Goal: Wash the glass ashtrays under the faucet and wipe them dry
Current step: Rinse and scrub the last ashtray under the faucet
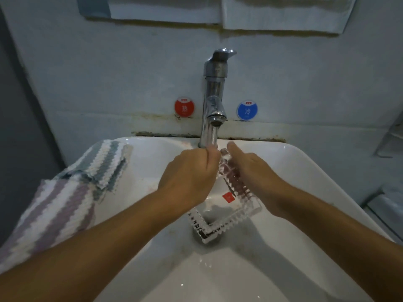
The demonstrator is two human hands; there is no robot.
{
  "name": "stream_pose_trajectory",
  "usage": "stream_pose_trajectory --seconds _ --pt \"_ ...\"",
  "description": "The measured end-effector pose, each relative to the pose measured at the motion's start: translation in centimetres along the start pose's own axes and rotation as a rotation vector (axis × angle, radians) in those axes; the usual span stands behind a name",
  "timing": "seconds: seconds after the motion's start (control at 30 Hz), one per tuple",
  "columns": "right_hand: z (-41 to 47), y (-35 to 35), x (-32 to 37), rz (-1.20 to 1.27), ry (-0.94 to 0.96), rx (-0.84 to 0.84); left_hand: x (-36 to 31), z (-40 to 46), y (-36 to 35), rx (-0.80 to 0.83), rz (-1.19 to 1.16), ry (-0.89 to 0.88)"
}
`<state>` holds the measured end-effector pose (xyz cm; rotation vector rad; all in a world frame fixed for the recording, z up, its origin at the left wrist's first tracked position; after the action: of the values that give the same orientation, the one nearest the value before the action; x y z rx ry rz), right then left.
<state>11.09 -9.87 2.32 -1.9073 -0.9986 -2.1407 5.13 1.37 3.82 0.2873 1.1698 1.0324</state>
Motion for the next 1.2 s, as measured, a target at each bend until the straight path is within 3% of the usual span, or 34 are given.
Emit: stream_pose_trajectory --seconds 0.1,0.27,0.47,0.63,0.8,1.0,1.1,1.2 --pt "0.2 0.0 -1.0 -0.035 -0.062 0.025 0.8 0.3 0.0 -0.013 -0.036 0.068" --pt "0.7 -0.9 0.2 0.014 0.014 -0.016 1.0 0.2 -0.7 0.012 -0.042 0.101" --pt "0.5 -0.6 -2.1 -0.060 -0.083 0.017 1.6 -0.1 -1.1 0.018 -0.015 0.167" --pt "0.5 -1.1 -0.3 -0.046 0.029 0.008 1.1 -0.1 -0.7 -0.006 -0.054 0.136" --pt "0.4 -0.5 -1.6 -0.052 -0.041 0.010 1.2 0.4 -0.3 -0.018 -0.049 0.139" --pt "-0.2 -1.5 -0.1 -0.082 0.105 0.021 1.9 0.6 -0.4 0.025 -0.069 0.180" --pt "-0.5 -0.9 -0.3 -0.002 0.043 -0.058 2.0 0.6 -0.2 0.012 -0.136 0.182" --pt "-0.7 -0.4 -1.2 0.075 -0.106 -0.138 2.1 0.0 0.1 -0.085 -0.057 0.160"
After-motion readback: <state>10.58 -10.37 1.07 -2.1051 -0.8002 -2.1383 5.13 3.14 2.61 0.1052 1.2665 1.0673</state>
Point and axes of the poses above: each hand's wrist, its own z-axis towards the middle knuckle, its own y-axis out of the back of the hand, x = y × z, the point moved 6 cm from there along z, towards the middle knuckle
